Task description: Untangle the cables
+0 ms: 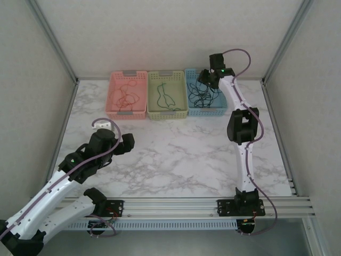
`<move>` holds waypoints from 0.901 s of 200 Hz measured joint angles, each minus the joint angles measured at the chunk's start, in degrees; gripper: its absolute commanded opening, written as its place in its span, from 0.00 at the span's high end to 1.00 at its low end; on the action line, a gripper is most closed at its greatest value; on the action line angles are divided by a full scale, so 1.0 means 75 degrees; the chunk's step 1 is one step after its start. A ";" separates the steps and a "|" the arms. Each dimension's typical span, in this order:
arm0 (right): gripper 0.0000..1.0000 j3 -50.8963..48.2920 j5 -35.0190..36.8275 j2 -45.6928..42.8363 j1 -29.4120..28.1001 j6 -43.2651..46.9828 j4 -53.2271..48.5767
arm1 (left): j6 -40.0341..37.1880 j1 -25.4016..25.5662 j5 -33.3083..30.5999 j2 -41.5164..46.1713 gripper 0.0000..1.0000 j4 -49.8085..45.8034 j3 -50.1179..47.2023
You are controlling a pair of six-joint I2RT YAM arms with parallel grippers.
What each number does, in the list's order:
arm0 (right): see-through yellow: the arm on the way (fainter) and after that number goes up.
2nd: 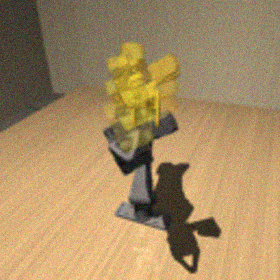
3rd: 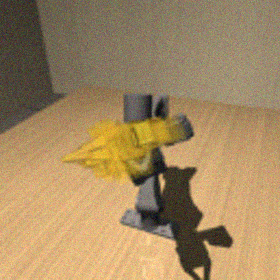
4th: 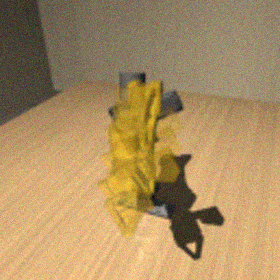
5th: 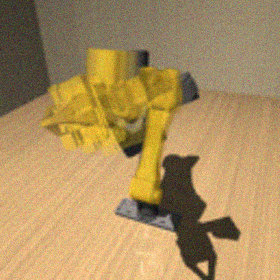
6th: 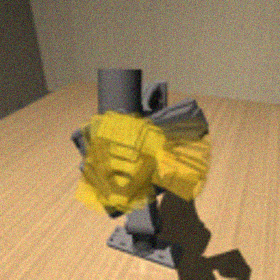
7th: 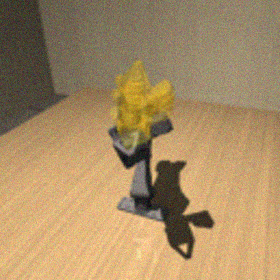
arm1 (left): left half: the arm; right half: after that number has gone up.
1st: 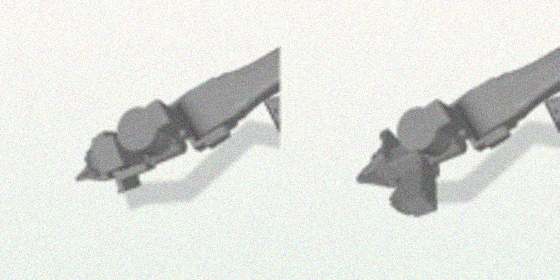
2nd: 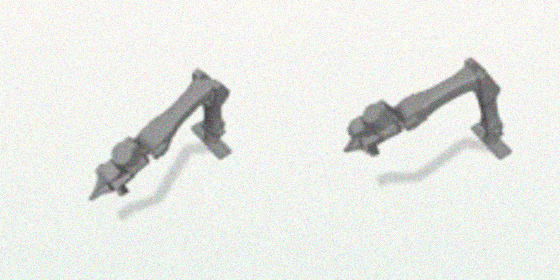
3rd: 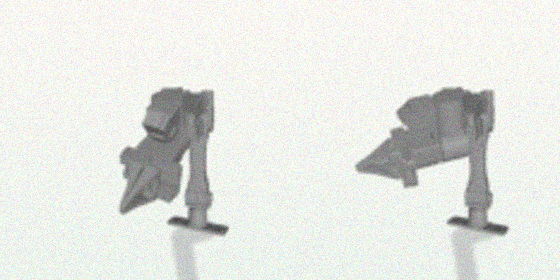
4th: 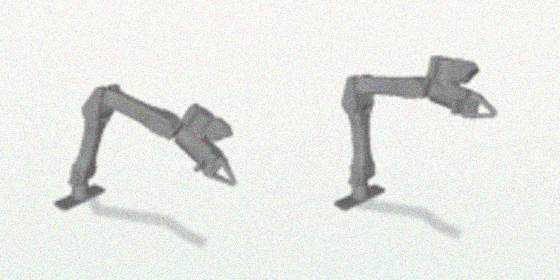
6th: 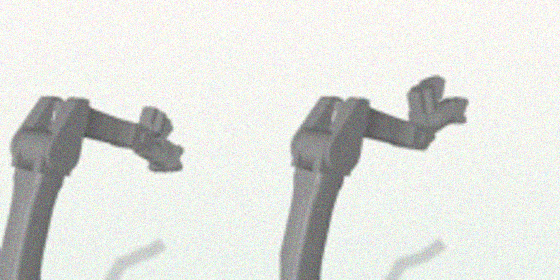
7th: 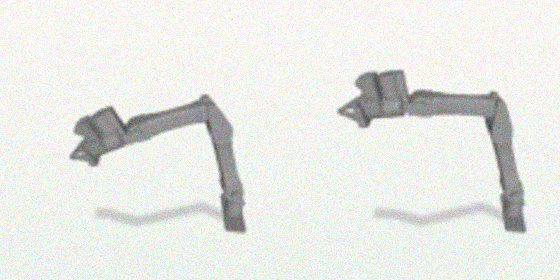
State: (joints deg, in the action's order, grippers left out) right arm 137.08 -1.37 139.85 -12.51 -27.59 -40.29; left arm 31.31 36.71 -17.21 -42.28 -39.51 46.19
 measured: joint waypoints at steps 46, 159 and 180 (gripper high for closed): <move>0.50 -0.1003 -0.0254 -0.0758 -0.0003 0.0169 0.0248 | 0.0012 0.0000 -0.0714 0.0061 0.00 0.0816 -0.0664; 0.31 -1.2741 0.1282 -1.0153 -0.0303 0.1067 0.5211 | -0.2559 -0.0659 -0.4226 -0.0609 0.04 0.6714 -0.3780; 0.30 -1.4227 0.2107 -1.0905 -0.0262 0.1448 0.5697 | -0.3028 -0.0935 -0.4173 -0.1192 0.05 0.7694 -0.3809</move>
State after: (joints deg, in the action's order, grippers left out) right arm 30.37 14.44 58.06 -14.48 -16.73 2.44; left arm 8.60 29.69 -48.51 -51.22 18.20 17.63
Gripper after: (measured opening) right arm 0.698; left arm 0.959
